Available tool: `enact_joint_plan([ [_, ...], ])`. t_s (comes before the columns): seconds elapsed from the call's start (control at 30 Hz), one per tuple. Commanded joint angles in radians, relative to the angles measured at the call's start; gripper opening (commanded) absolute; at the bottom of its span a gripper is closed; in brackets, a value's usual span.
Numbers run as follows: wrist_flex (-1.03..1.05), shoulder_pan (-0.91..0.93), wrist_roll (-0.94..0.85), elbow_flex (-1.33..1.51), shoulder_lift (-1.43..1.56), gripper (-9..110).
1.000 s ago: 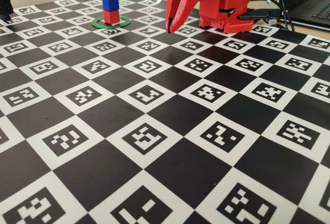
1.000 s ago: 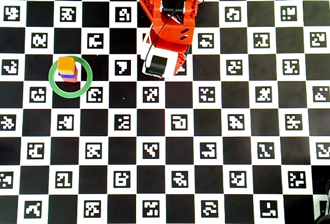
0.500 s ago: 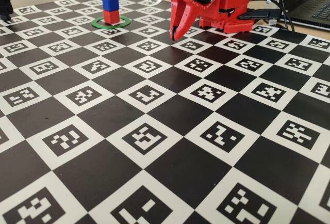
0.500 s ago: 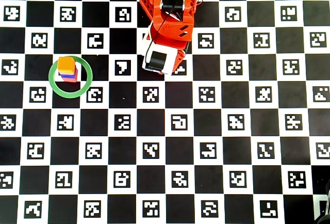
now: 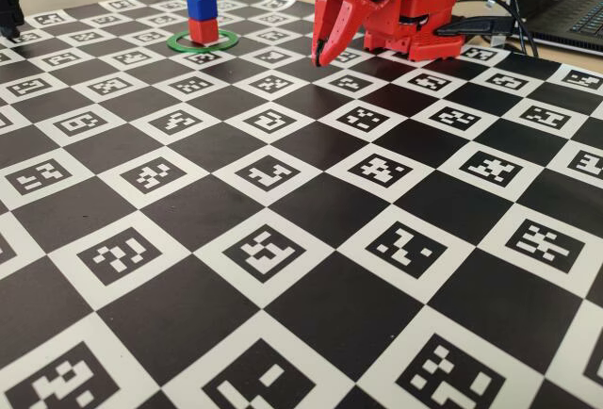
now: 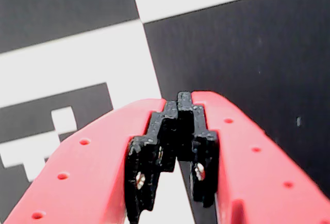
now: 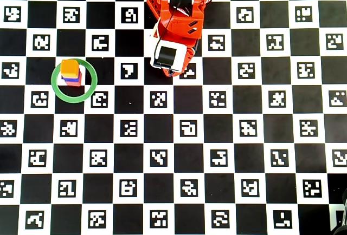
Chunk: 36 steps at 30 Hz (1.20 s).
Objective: Grab the red cube then put it in the green circle then put the blue cube on top and finally the orange cube on top
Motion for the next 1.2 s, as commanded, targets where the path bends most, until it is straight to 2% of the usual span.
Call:
enact_joint_plan([
  [0.0,0.029,0.000,0.003,0.058,0.049,-5],
  [1.17,0.077,0.035,-0.049,0.058,0.051,-5],
])
